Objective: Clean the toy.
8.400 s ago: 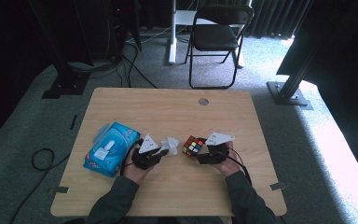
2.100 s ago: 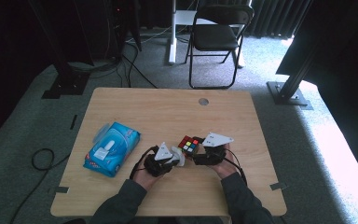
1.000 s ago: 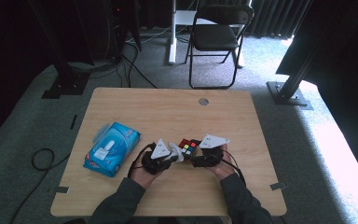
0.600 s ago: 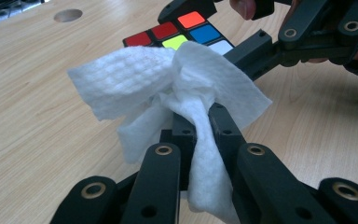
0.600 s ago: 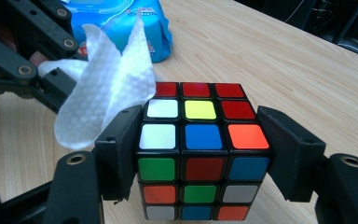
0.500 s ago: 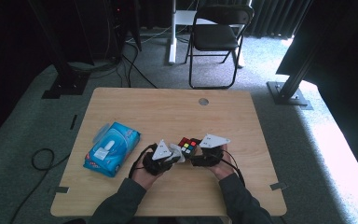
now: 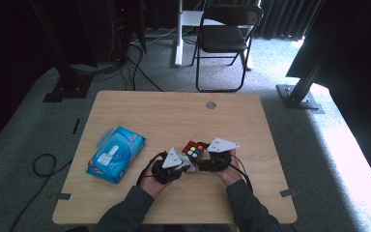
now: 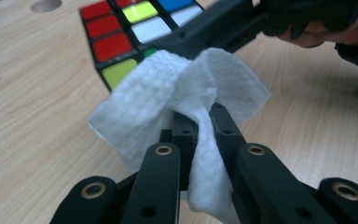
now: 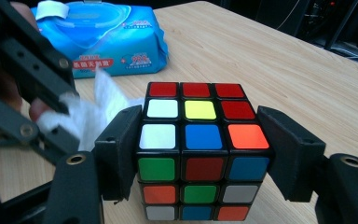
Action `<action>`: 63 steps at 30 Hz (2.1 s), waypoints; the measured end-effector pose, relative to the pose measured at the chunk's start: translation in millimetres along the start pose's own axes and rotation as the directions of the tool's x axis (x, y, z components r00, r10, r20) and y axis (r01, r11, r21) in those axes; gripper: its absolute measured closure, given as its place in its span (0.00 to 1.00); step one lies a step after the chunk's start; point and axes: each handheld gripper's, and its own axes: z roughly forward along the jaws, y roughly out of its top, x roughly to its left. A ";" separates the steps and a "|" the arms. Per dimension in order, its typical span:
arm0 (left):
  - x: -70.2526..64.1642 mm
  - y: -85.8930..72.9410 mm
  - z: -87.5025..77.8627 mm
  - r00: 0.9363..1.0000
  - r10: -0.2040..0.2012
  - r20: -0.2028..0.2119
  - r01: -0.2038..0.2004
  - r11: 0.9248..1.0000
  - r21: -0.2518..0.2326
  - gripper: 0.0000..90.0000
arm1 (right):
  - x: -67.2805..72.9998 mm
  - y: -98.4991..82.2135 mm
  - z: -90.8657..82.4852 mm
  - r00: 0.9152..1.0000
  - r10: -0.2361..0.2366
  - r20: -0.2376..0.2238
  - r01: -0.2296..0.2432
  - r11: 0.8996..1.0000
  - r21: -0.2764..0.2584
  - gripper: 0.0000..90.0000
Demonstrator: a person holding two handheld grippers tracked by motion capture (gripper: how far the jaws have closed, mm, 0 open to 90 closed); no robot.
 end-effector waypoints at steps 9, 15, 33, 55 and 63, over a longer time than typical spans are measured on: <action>-9.0 -0.9 8.4 0.999 0.024 0.028 -0.024 1.000 0.019 0.92 | 1.7 1.5 0.4 1.000 0.001 -0.002 -0.001 1.000 -0.007 0.38; -18.1 2.0 12.4 0.998 0.050 0.049 -0.051 0.998 0.022 0.92 | 2.5 1.6 1.3 1.000 0.000 -0.004 0.000 1.000 -0.008 0.38; -36.8 3.2 22.1 0.987 0.108 0.120 -0.112 0.993 0.031 0.92 | 2.6 1.5 2.0 1.000 0.007 -0.003 -0.007 1.000 -0.010 0.38; -23.7 -0.2 13.8 0.999 0.035 0.032 -0.035 0.999 -0.028 0.93 | 2.1 1.4 1.3 1.000 0.014 -0.005 -0.014 1.000 -0.012 0.38; -20.0 0.0 10.3 1.000 -0.004 0.023 0.006 0.998 -0.062 0.93 | 1.7 0.5 1.9 1.000 0.012 -0.011 -0.012 1.000 -0.009 0.38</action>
